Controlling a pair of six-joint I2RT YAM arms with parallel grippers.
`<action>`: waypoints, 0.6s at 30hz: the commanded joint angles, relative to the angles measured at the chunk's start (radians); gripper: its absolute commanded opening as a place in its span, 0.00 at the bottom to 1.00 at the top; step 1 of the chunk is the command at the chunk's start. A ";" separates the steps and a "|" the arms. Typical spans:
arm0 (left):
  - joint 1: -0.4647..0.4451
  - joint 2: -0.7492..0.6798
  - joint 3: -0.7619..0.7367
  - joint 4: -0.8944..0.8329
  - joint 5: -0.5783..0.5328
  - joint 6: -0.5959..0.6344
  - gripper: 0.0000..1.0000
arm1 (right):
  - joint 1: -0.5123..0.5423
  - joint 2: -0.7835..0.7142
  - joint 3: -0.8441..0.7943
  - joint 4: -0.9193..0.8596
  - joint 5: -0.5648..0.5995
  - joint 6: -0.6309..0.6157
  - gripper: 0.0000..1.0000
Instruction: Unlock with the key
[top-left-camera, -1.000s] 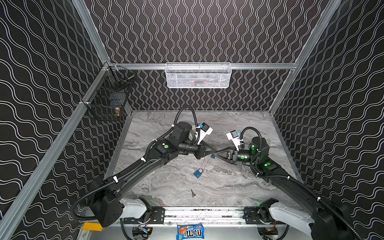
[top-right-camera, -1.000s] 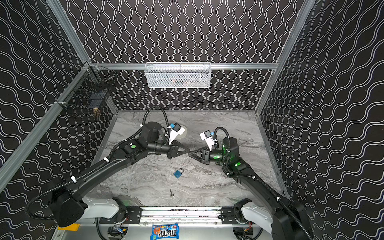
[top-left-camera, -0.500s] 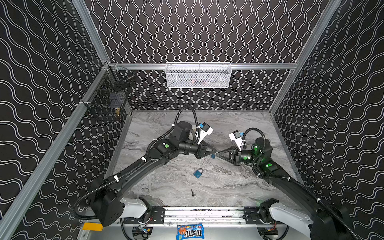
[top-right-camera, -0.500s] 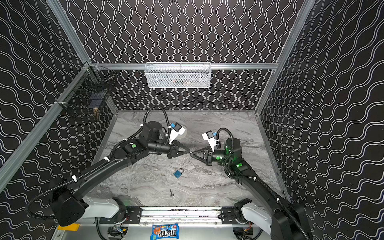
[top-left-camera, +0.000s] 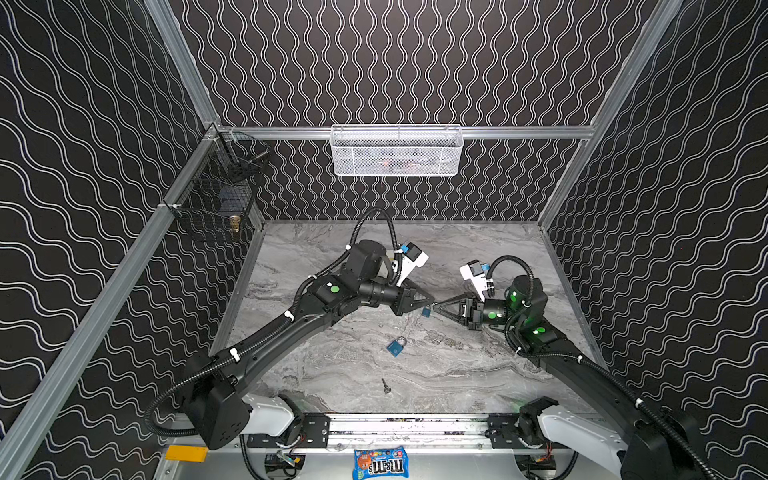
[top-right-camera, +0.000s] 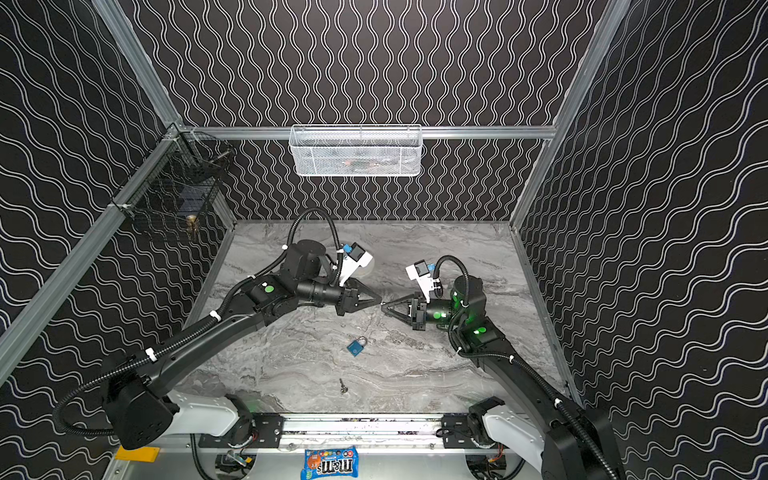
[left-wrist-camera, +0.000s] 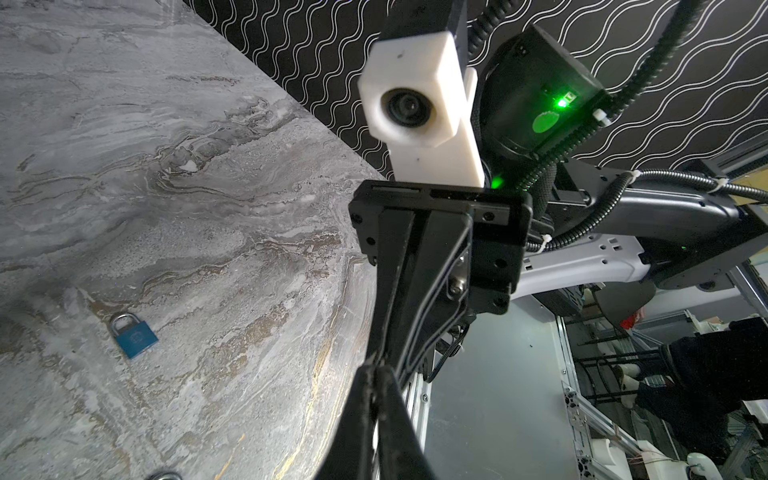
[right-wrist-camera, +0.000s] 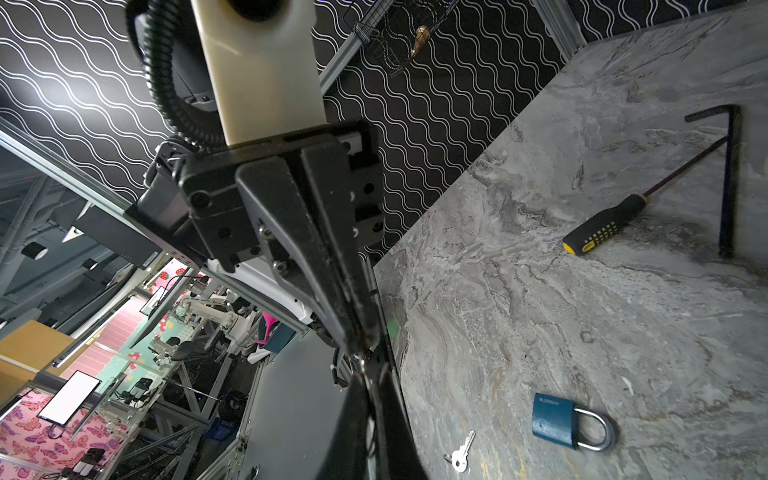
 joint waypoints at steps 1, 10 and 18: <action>0.003 -0.004 0.025 0.094 -0.008 -0.033 0.54 | -0.023 -0.021 -0.005 -0.117 0.038 0.000 0.00; 0.002 0.146 0.106 -0.011 -0.407 -0.137 0.74 | -0.142 -0.118 -0.112 -0.368 0.140 0.031 0.00; -0.065 0.388 0.214 -0.188 -0.634 -0.180 0.77 | -0.176 -0.081 -0.151 -0.522 0.287 0.076 0.00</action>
